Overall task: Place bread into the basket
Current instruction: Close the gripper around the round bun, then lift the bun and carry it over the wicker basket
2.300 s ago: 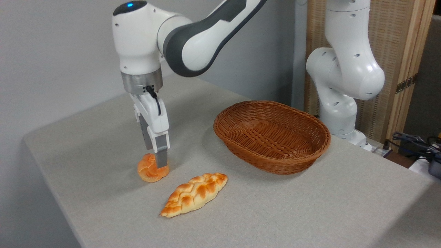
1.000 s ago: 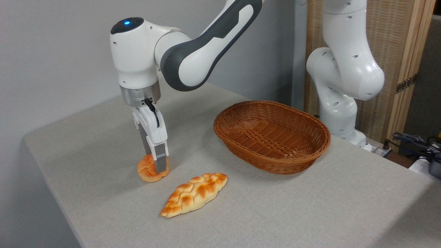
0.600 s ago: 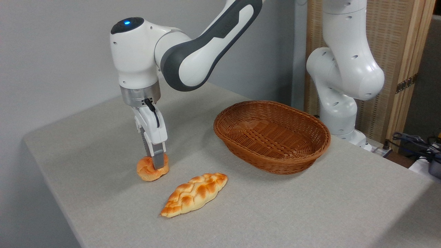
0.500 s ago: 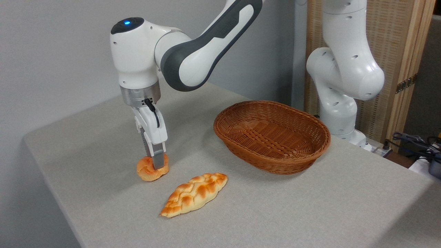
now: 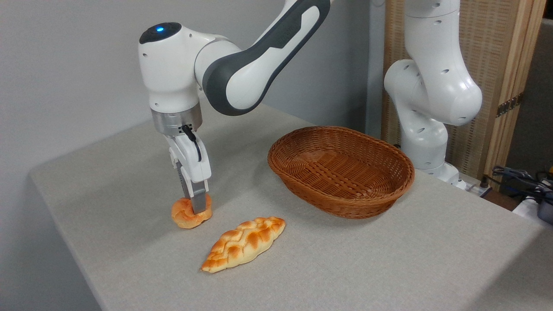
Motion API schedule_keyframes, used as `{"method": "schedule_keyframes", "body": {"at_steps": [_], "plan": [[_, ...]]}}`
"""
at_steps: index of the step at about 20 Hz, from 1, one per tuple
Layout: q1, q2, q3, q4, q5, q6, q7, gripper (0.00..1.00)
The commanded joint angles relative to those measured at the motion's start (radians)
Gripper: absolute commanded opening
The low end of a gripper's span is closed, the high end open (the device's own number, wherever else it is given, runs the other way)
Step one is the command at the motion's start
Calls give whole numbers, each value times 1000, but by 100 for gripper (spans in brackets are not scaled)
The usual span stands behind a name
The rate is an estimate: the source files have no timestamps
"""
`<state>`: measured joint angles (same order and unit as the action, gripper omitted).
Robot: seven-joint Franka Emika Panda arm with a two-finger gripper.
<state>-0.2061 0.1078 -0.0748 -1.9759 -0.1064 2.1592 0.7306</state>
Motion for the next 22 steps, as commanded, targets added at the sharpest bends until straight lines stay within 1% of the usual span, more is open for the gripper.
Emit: {"method": "schedule_keyframes", "body": {"at_steps": [1, 7, 9, 10, 11, 14, 15, 16, 17, 19, 20, 21, 22], "plan": [[-2, 7, 10, 3, -22, 24, 1, 30], [-2, 1, 15, 8, -24, 22, -2, 29], [1, -19, 33, 8, -54, 16, -3, 29], [1, -40, 56, 8, -100, 8, -2, 26], [1, -60, 70, 8, -123, -25, 1, 24], [-1, -121, 101, 6, -124, -119, 12, 24], [-4, -155, 124, 5, -121, -169, 18, 24], [-12, -189, 151, 2, -121, -226, 47, 24], [-18, -206, 167, 0, -119, -257, 70, 25], [-62, -278, 263, -29, -116, -431, 203, 25], [-90, -319, 311, -53, -104, -499, 276, 25], [-117, -365, 349, -76, -86, -540, 321, 26], [-131, -388, 362, -93, -81, -555, 332, 26]]}}
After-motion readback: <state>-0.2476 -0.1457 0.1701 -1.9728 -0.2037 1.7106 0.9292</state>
